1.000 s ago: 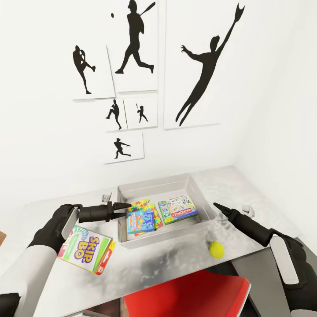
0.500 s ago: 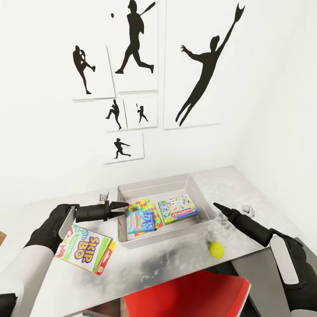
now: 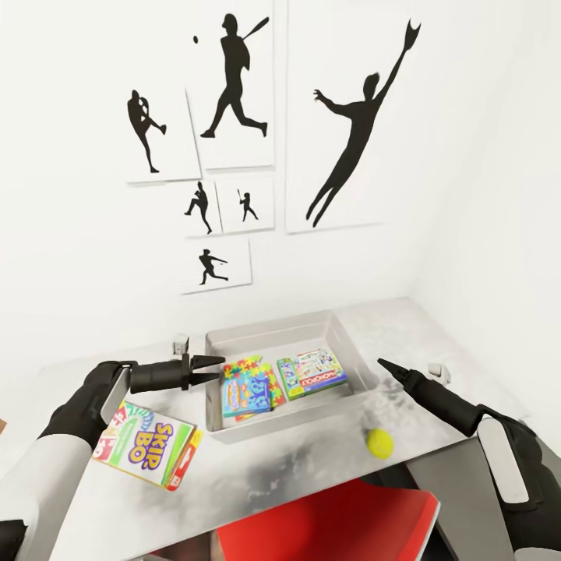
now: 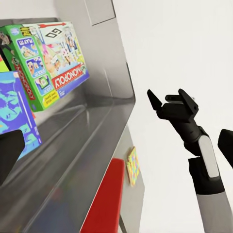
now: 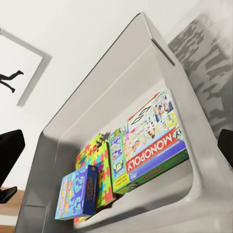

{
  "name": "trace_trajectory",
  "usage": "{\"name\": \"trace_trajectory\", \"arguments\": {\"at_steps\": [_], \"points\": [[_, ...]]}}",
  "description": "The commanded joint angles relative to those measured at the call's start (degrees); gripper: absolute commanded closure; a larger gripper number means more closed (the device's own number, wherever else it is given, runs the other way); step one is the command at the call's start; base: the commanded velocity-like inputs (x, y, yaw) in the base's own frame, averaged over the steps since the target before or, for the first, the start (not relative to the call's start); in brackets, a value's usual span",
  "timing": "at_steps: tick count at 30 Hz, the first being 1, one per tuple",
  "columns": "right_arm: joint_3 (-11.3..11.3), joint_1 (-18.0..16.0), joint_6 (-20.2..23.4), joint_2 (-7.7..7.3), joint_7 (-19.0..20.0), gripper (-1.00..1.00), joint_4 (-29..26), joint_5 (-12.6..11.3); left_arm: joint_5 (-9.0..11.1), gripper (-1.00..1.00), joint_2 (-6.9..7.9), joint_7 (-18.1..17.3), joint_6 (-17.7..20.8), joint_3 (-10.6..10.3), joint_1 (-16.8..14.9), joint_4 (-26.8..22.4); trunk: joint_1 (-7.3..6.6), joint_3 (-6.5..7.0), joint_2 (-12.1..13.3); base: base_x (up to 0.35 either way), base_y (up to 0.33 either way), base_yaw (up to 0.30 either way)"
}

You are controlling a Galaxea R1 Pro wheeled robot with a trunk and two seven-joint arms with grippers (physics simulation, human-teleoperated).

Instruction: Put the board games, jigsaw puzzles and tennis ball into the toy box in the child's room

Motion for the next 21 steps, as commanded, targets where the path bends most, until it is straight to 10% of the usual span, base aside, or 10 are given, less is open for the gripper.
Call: {"name": "trace_trajectory", "arguments": {"at_steps": [1, 21], "points": [[-0.09, -0.06, 0.39, 0.00, 0.10, -1.00, -0.01, -0.10, 0.02, -1.00, 0.01, -0.16, 0.31, 0.02, -0.04, 0.00, 0.04, -0.02, -0.11, 0.000, 0.000, -0.067], [-0.09, -0.06, 0.39, -0.02, 0.10, -1.00, -0.01, -0.08, 0.09, -1.00, 1.05, -0.25, 0.32, 0.06, -0.03, 0.00, 0.04, 1.75, -0.11, -0.012, 0.003, -0.068]]}}
